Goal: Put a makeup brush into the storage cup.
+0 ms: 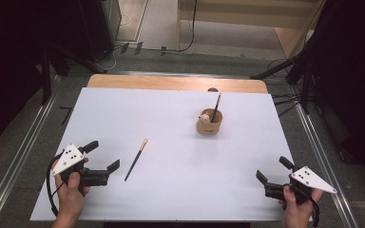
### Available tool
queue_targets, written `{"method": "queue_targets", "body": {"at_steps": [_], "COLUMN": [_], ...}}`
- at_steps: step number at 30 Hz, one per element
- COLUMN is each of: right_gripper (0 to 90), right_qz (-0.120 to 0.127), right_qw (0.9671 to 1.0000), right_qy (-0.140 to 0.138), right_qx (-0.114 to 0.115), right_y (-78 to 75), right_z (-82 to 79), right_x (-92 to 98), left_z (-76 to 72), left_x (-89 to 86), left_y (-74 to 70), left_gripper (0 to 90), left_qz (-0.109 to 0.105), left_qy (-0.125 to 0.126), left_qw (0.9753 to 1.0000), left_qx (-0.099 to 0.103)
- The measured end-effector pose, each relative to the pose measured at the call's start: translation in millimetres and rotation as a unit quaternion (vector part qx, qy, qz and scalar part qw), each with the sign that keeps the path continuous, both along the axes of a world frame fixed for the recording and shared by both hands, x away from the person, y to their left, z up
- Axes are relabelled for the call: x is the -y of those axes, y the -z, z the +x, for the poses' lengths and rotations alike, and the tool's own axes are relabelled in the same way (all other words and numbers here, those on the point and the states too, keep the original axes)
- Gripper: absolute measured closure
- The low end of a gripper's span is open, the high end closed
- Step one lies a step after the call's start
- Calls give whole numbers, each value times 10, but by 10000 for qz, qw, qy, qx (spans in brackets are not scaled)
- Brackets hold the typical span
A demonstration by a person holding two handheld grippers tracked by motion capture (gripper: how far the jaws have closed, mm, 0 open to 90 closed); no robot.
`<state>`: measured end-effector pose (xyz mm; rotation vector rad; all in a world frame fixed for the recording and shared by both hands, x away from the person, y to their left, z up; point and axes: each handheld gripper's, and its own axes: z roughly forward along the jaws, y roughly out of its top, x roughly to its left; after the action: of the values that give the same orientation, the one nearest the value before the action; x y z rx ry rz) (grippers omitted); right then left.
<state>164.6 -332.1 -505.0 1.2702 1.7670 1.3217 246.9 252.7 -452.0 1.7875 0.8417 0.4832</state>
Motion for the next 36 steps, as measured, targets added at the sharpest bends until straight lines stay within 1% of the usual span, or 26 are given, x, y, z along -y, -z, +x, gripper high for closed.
{"method": "queue_targets", "body": {"at_steps": [1,3,4,6,7,10,11,16,19,22,24,25,27,29,30,32,34,36], "right_gripper": [0,0,0,0,0,0,0,0,0,0,0,0,0,0,0,0,0,0], "right_qz": [-29,-67,-53,-26,-17,-9,-13,-8,-6,-10,-5,-7,-23,-29,-28,-32,-33,-27], "right_qw": [10000,10000,10000,10000,10000,10000,10000,10000,10000,10000,10000,10000,10000,10000,10000,10000,10000,10000], "right_qy": [-19,-30,-31,-14,-5,-5,9,9,-4,-21,-18,-21,-26,-27,-27,-30,-34,-35], "right_qx": [-4,-2,-3,-27,-30,-24,-13,-12,-27,-33,-41,-45,-47,-56,-56,-56,-62,-64], "right_y": [0,3,8,16,18,12,7,7,11,16,18,18,21,24,24,25,26,28], "right_z": [0,1,4,9,11,2,-5,-10,-7,-6,-6,-6,-4,-3,-3,-2,-1,0], "right_x": [-7,-9,-5,7,10,14,13,15,13,14,14,14,13,12,11,11,12,9], "left_z": [18,59,71,103,120,159,166,225,270,323,370,387,410,443,463,505,543,572], "left_x": [13,50,59,89,106,180,199,315,382,450,490,511,550,587,602,634,657,679], "left_y": [2,7,6,7,5,-29,-38,-62,-53,-48,-56,-66,-91,-105,-109,-103,-89,-76], "left_gripper": [1,38,46,47,47,47,47,47,47,52,65,65,65,66,67,69,69,69], "left_qz": [27,85,128,151,204,431,446,636,770,945,921,943,1060,1184,1258,1438,1583,1683], "left_qy": [-9,-88,-86,-54,-38,4,2,72,114,155,233,247,266,255,255,207,107,159], "left_qw": [10000,9999,9998,9998,9996,9987,9987,9971,9954,9927,9906,9894,9873,9845,9828,9783,9743,9704], "left_qx": [-38,-82,-104,-155,-205,-258,-264,-403,-552,-736,-985,-1078,-1151,-1264,-1325,-1475,-1600,-1725]}}
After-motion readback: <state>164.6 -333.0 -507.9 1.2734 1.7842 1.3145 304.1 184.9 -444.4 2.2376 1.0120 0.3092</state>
